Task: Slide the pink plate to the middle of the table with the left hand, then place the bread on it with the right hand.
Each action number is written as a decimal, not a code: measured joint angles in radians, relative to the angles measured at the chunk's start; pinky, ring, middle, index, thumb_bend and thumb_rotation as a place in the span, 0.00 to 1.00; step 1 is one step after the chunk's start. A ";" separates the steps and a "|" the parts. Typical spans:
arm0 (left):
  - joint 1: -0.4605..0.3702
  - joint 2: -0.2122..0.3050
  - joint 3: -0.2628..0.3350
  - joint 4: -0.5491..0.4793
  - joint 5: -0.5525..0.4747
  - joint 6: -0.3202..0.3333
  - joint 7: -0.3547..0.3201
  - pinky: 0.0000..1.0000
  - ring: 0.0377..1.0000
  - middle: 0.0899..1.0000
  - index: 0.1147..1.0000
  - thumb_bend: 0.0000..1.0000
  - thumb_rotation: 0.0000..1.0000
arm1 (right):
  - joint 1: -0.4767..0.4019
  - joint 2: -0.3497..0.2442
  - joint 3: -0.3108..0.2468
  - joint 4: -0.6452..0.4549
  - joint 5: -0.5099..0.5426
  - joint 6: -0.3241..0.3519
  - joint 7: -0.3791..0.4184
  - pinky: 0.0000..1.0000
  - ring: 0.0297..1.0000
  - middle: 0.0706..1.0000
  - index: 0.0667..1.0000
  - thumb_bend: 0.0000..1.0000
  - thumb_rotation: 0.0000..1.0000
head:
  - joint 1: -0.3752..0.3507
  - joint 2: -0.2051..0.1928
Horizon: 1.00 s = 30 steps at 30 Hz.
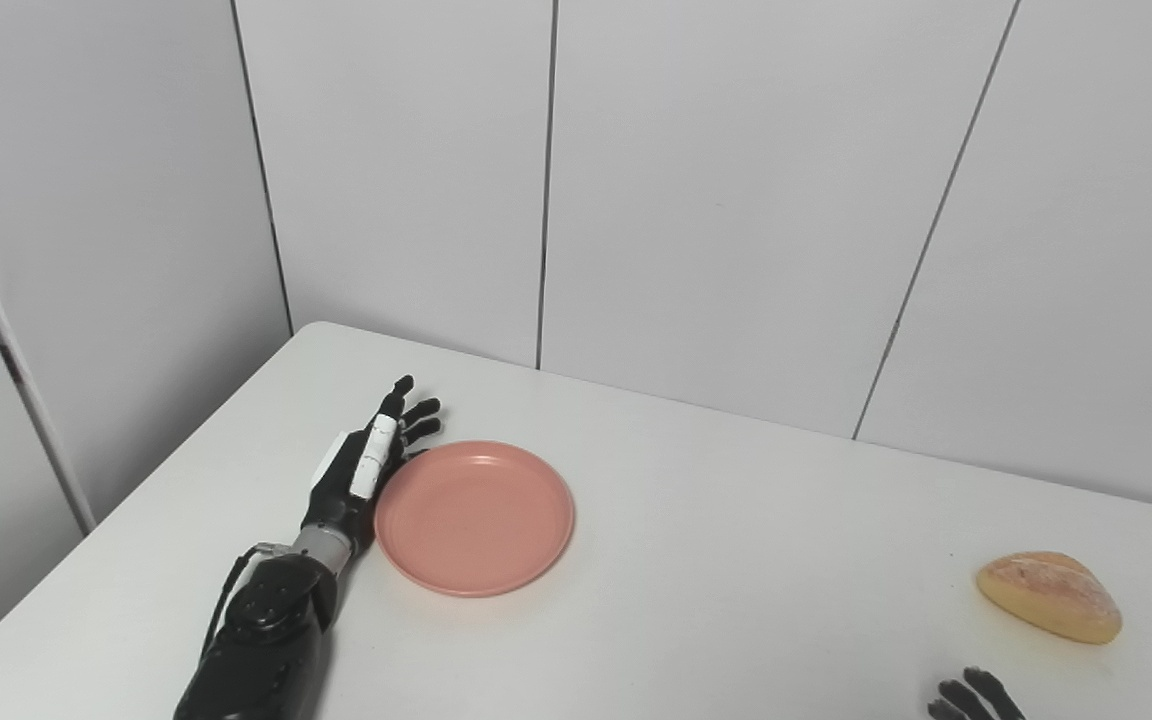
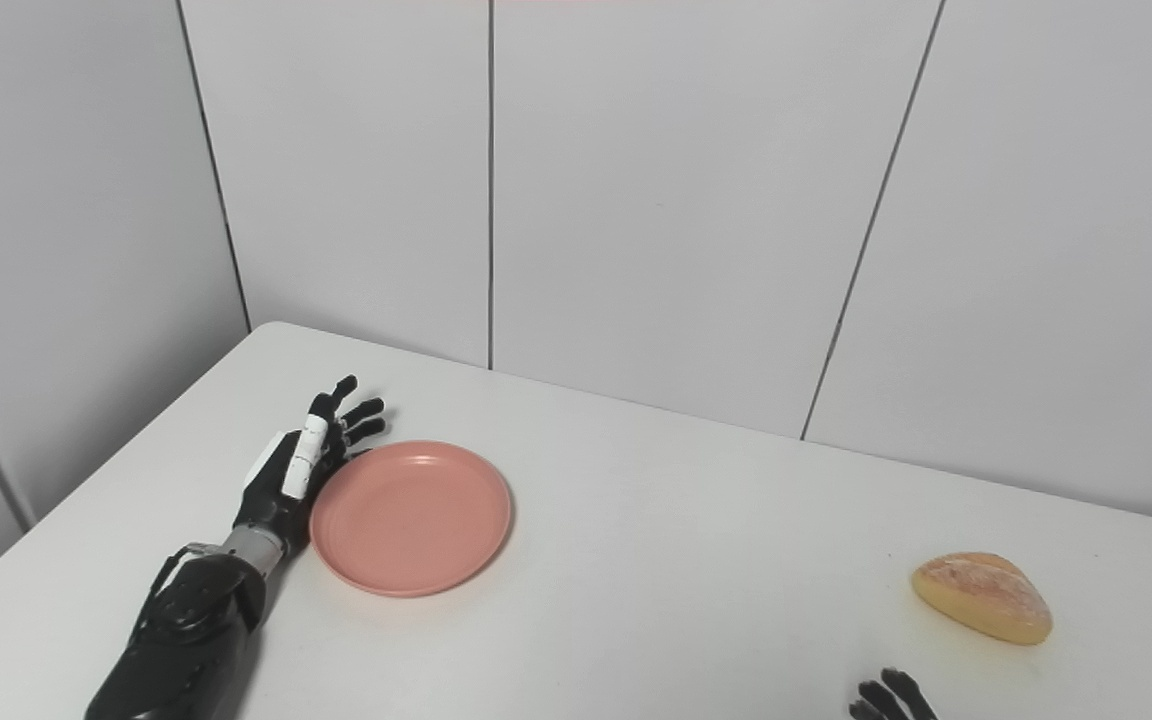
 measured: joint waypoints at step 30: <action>0.060 -0.165 -0.030 -0.178 0.079 0.064 0.121 0.79 0.89 0.90 0.96 1.00 0.94 | 0.005 0.000 0.027 -0.015 -0.011 0.001 -0.012 0.84 0.84 0.84 0.84 0.74 0.75 | -0.028 0.020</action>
